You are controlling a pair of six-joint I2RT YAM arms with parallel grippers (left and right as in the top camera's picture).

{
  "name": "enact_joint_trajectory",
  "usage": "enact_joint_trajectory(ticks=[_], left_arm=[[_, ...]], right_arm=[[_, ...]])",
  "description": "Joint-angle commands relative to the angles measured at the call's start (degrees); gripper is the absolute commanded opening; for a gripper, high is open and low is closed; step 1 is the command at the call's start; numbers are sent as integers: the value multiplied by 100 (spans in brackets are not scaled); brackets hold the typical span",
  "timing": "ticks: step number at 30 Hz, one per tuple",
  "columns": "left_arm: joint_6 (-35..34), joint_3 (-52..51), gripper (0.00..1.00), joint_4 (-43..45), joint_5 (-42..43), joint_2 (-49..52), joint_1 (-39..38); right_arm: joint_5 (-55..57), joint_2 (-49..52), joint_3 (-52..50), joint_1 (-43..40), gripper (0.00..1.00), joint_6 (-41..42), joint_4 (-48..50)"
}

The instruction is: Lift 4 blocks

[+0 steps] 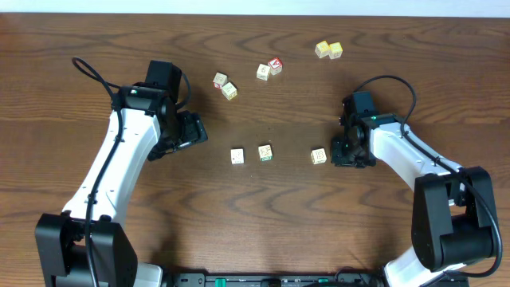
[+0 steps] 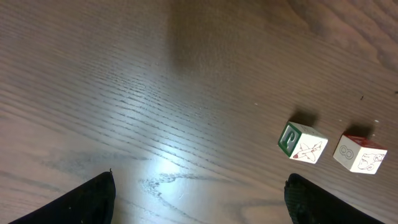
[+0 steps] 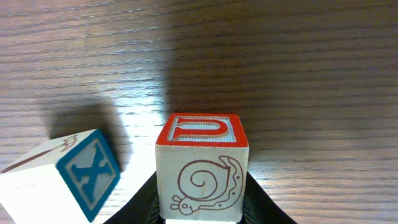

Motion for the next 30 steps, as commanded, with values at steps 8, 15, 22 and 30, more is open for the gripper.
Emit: enact_joint_trajectory(ticks=[8, 15, 22, 30], left_arm=[[-31, -59, 87, 20, -11, 22, 13], [-31, -59, 87, 20, -11, 22, 13], [-31, -59, 87, 22, -11, 22, 13], [-31, -59, 87, -24, -9, 22, 13]], right_arm=[[-216, 15, 81, 72, 37, 72, -7], [144, 7, 1261, 72, 51, -63, -1384], [-573, 52, 1711, 605, 53, -74, -1700], [326, 424, 931, 1344, 58, 468, -654]])
